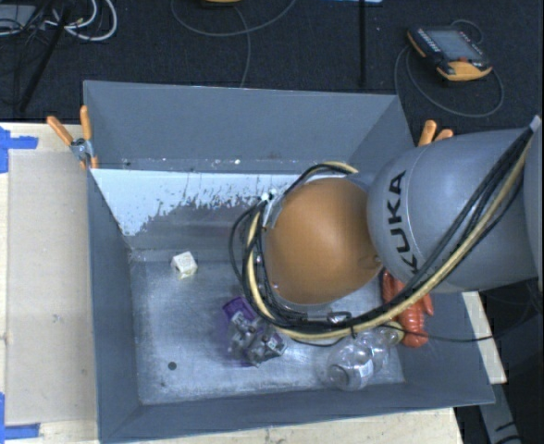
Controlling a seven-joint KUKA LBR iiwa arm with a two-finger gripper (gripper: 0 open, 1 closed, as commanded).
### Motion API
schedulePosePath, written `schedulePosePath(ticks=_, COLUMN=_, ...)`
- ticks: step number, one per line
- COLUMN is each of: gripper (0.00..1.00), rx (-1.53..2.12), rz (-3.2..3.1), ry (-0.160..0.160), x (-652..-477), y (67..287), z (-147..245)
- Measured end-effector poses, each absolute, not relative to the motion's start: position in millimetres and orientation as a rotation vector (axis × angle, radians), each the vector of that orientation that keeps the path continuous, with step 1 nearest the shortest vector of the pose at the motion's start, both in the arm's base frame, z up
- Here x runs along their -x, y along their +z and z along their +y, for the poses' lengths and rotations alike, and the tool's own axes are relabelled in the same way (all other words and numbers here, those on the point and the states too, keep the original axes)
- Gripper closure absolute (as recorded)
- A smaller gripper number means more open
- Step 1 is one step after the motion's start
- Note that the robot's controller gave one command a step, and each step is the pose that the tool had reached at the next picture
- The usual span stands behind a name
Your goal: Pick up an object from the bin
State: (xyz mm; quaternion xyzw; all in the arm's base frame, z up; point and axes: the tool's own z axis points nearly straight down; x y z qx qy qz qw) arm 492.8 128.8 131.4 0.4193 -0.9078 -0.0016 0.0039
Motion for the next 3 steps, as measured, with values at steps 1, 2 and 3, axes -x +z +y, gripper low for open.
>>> schedulePosePath(ticks=1, gripper=1.00, rx=-1.165, rz=-2.912, ry=-0.003, x=-504.1, y=187.9, z=130.5)
schedulePosePath(ticks=2, gripper=1.00, rx=-1.146, rz=-2.922, ry=-0.003, x=-505.6, y=202.2, z=131.3)
schedulePosePath(ticks=3, gripper=0.00, rx=-1.095, rz=-2.946, ry=-0.002, x=-532.9, y=235.1, z=113.6)
